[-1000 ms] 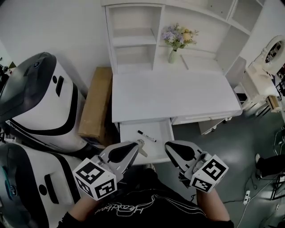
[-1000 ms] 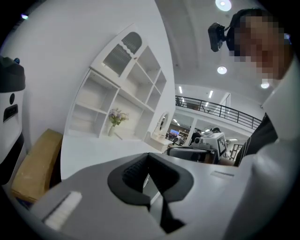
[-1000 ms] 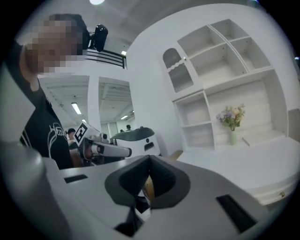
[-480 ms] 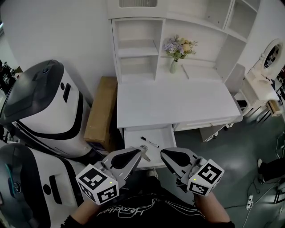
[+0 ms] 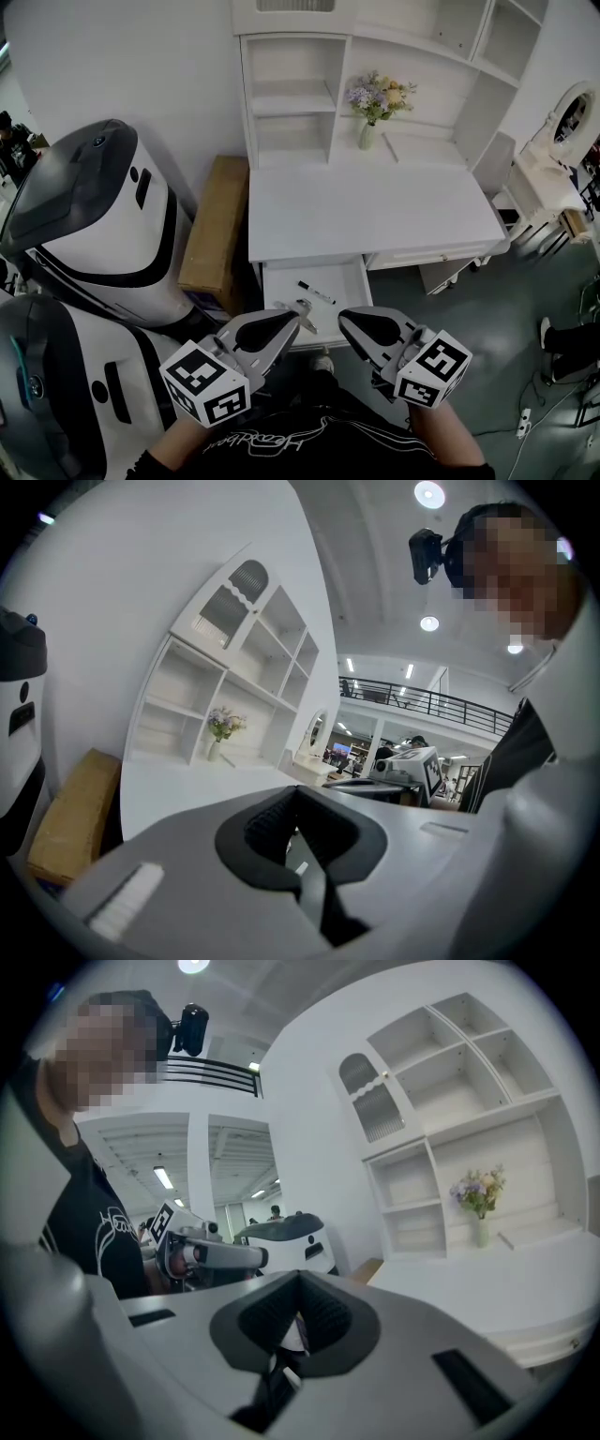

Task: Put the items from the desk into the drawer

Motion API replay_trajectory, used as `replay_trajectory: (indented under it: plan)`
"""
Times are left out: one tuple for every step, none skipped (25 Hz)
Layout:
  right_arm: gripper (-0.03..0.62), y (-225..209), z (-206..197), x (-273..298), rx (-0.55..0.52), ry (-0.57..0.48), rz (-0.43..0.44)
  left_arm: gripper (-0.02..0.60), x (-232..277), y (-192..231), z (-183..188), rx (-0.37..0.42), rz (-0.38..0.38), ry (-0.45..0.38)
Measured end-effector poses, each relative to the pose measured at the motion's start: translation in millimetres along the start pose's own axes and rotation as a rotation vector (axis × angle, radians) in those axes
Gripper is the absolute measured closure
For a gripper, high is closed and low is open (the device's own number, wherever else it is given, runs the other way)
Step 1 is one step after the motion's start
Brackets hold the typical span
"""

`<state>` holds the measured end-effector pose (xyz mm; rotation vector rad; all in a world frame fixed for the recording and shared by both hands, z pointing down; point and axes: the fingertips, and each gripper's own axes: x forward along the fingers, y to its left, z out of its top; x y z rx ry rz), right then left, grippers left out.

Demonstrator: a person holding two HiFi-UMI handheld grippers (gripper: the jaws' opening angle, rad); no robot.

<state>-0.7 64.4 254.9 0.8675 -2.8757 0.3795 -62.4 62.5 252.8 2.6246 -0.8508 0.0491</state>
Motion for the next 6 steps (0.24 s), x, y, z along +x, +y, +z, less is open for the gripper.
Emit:
replay_trajectory:
  plan:
    - [0.586, 0.5, -1.0, 0.1, 0.0, 0.001, -0.002, 0.572, -0.3, -0.9, -1.5, 0.001, -0.008, 0.003]
    - [0.586, 0.7, -2.1, 0.1, 0.0, 0.003, -0.005, 0.572, -0.6, -1.2, -2.9, 0.002, -0.01, 0.005]
    - [0.586, 0.7, -3.2, 0.1, 0.001, 0.003, -0.007, 0.572, -1.2, -0.8, -4.1, 0.002, -0.007, 0.006]
    - [0.586, 0.5, -4.2, 0.1, 0.001, 0.004, -0.009, 0.572, -1.7, 0.0, -5.1, 0.0, -0.002, 0.006]
    - [0.586, 0.4, -5.2, 0.1, 0.002, 0.004, -0.01, 0.572, -2.1, 0.9, -6.0, -0.002, 0.002, 0.006]
    - [0.586, 0.2, -6.1, 0.1, 0.003, 0.004, -0.011, 0.572, -2.5, 2.0, -6.9, -0.004, 0.007, 0.005]
